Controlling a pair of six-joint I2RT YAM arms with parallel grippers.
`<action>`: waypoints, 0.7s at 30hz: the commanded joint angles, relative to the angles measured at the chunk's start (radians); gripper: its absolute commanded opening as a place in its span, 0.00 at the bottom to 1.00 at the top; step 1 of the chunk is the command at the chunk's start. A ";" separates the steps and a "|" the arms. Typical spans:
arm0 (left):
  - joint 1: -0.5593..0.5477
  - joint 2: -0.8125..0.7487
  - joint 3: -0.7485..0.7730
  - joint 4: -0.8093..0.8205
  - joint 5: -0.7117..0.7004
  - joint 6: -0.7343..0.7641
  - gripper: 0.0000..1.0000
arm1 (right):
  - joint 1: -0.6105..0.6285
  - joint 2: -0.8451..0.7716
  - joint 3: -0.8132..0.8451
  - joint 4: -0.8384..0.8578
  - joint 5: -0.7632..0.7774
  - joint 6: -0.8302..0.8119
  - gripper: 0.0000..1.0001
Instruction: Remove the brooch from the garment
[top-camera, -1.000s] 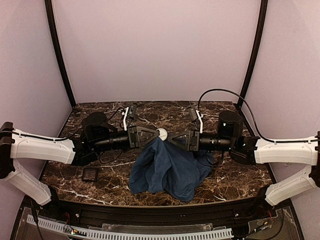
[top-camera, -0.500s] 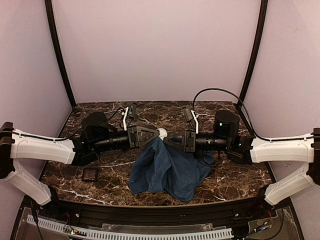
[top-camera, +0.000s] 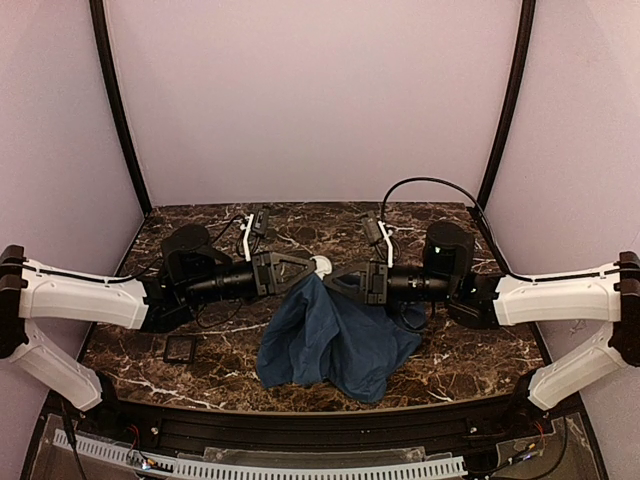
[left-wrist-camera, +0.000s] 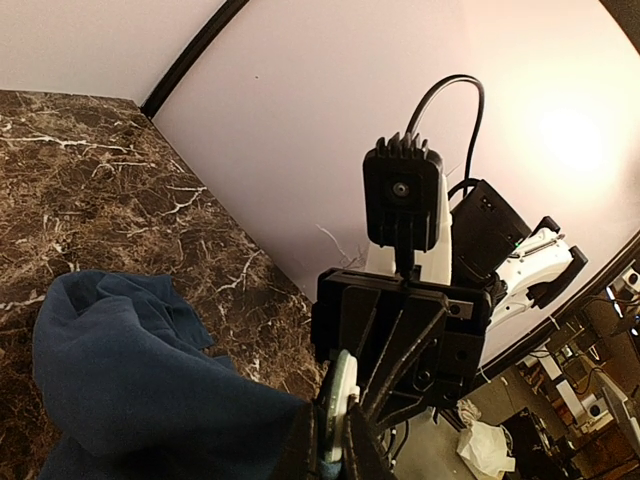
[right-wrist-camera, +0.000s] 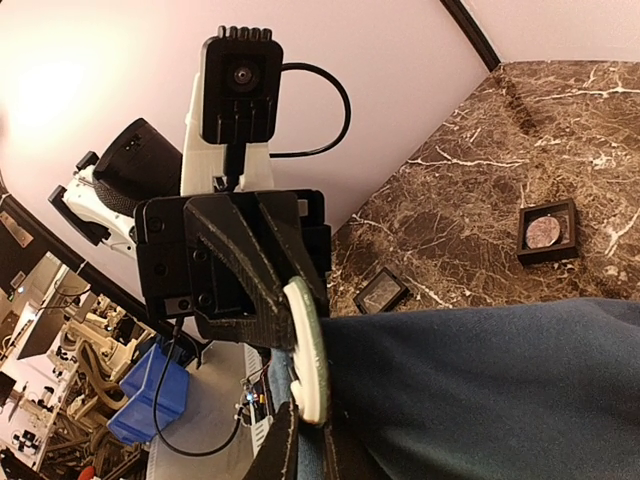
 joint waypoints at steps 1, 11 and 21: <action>-0.007 -0.035 -0.016 0.054 0.023 -0.008 0.01 | 0.012 0.027 0.034 0.062 -0.008 -0.002 0.09; -0.006 -0.062 -0.020 -0.032 0.035 0.023 0.37 | -0.005 -0.012 0.072 -0.115 0.034 -0.097 0.00; 0.009 -0.147 0.049 -0.461 0.029 0.277 0.93 | -0.073 -0.008 0.295 -0.723 -0.148 -0.412 0.00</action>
